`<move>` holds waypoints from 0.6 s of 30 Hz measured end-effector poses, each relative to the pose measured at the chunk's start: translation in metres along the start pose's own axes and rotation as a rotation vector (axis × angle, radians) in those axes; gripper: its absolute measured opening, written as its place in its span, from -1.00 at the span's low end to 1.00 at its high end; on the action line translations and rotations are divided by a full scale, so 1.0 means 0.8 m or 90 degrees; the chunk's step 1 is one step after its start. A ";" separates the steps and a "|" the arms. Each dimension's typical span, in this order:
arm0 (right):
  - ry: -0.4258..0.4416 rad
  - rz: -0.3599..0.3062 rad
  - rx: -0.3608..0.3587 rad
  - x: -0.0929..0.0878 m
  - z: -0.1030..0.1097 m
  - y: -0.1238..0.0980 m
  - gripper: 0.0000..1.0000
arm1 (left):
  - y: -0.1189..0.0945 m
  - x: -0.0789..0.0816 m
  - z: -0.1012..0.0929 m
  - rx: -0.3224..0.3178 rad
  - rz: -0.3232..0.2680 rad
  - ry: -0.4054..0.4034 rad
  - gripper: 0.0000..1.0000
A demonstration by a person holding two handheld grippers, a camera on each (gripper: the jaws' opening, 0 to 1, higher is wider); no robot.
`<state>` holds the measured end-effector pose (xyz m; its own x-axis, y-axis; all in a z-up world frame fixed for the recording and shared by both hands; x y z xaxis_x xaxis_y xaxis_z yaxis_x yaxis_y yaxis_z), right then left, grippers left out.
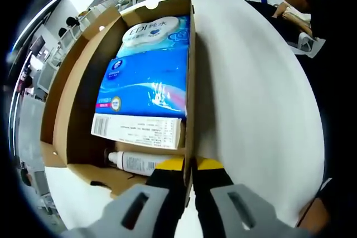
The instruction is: Operate the shoe box by opening the lid, removing the specified soft item, and placing it in the target area until the item is outside and the box remains undamaged.
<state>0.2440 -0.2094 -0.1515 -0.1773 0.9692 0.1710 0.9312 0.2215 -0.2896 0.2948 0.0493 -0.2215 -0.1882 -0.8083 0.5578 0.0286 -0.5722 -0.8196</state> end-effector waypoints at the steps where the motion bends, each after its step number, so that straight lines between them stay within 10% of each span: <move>1: 0.001 0.002 -0.001 -0.003 -0.001 -0.003 -0.98 | 0.000 0.000 0.000 0.000 0.000 0.000 -0.92; 18: -0.006 0.043 -0.015 -0.069 -0.001 -0.055 -0.98 | 0.001 0.001 -0.001 0.006 0.006 -0.008 -0.92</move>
<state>0.2130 -0.2723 -0.1473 -0.1175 0.9828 0.1425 0.9482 0.1537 -0.2779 0.2941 0.0483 -0.2217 -0.1752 -0.8158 0.5512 0.0390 -0.5652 -0.8240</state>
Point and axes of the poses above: the point that each gripper's makers call its tool centre point, and the gripper's own axes: y roughly forward along the fingers, z roughly to its left, x roughly out of its top, the point moved 10 cm from there along -y, roughly backward along the fingers, and after that the axes turned 14 degrees about -z, right-handed, at the moved point
